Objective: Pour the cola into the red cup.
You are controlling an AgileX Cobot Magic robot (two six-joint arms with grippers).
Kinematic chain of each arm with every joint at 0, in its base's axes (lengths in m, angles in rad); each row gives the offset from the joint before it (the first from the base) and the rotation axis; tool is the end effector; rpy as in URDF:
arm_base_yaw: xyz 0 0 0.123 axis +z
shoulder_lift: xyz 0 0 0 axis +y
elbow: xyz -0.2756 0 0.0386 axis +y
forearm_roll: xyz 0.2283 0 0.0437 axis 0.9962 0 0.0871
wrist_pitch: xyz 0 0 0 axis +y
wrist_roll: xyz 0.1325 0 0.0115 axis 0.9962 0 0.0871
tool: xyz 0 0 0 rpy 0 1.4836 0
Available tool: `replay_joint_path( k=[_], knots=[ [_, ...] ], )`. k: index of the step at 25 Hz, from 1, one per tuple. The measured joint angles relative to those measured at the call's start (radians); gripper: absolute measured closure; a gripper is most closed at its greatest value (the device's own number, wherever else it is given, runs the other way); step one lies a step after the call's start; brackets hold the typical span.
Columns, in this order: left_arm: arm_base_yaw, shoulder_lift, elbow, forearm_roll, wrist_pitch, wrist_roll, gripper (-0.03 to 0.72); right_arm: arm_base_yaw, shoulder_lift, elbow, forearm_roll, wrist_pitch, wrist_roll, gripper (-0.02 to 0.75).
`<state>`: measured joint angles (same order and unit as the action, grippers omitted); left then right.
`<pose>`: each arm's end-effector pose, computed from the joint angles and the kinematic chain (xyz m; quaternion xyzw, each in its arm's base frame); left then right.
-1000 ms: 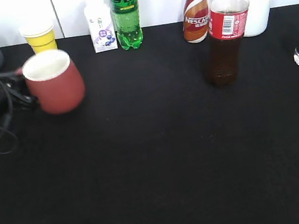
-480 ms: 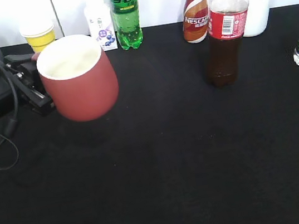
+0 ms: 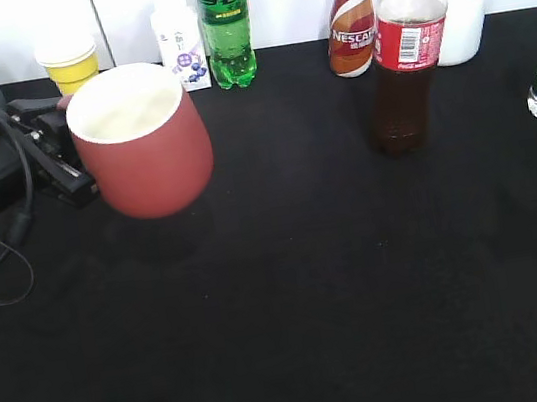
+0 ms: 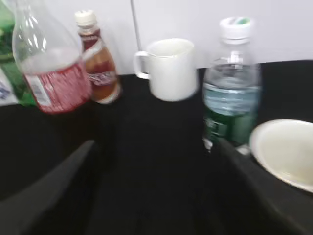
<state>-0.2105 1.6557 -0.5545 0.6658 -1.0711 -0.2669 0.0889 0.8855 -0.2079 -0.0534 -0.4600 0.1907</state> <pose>0.2937 -0.1365 0.2049 0.2976 0.6576 -0.2432 0.6480 0.1915 0.0202 0.2343 0.0125 0.7517 0.0851 0.6538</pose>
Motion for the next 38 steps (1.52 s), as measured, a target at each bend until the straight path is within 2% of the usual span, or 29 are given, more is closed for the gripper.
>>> replay_joint_path(
  k=[1, 2, 3, 5, 8, 9, 14, 19, 22, 27, 30, 33, 38],
  knots=[
    [0.0, 0.0, 0.0, 0.0, 0.0, 0.0, 0.616, 0.0, 0.088, -0.01, -0.107, -0.077, 0.069, 0.206],
    [0.0, 0.0, 0.0, 0.0, 0.001, 0.0, 0.616, 0.0, 0.207, -0.021, -0.291, -0.255, 0.115, 0.211],
    [0.0, 0.0, 0.0, 0.0, 0.001, 0.0, 0.617, 0.0, 0.29, -0.021, -0.346, -0.358, 0.124, 0.213],
    [0.0, 0.0, 0.0, -0.001, 0.001, 0.0, 0.617, 0.0, 0.441, -0.033, -0.327, -0.461, 0.128, 0.207],
    [0.0, 0.0, 0.0, -0.001, 0.001, 0.0, 0.617, 0.0, 0.555, -0.122, -0.361, -0.471, 0.138, 0.087],
    [0.0, 0.0, 0.0, -0.001, 0.001, 0.0, 0.617, 0.0, 0.595, -0.198, -0.401, -0.422, 0.139, 0.066],
    [0.0, 0.0, 0.0, -0.001, 0.001, 0.0, 0.617, 0.0, 0.748, -0.381, -0.569, -0.388, 0.241, 0.065],
    [0.0, 0.0, 0.0, -0.005, 0.001, 0.0, 0.617, 0.001, 0.815, -0.449, -0.593, -0.407, 0.279, 0.065],
    [0.0, 0.0, 0.0, -0.005, 0.001, 0.0, 0.617, 0.033, 0.845, -0.495, -0.595, -0.401, 0.288, 0.069],
    [0.0, 0.0, 0.0, -0.005, 0.001, 0.0, 0.617, 0.054, 0.893, -0.599, -0.597, -0.347, 0.29, 0.088],
    [0.0, 0.0, 0.0, -0.005, 0.001, 0.0, 0.617, 0.054, 0.947, -0.65, -0.598, -0.35, 0.29, 0.115],
    [0.0, 0.0, 0.0, -0.005, 0.001, 0.0, 0.617, 0.063, 0.983, -0.679, -0.652, -0.382, 0.293, 0.152],
    [0.0, 0.0, 0.0, -0.005, 0.001, 0.0, 0.617, 0.074, 0.993, -0.681, -0.641, -0.382, 0.294, 0.109]
  ],
)
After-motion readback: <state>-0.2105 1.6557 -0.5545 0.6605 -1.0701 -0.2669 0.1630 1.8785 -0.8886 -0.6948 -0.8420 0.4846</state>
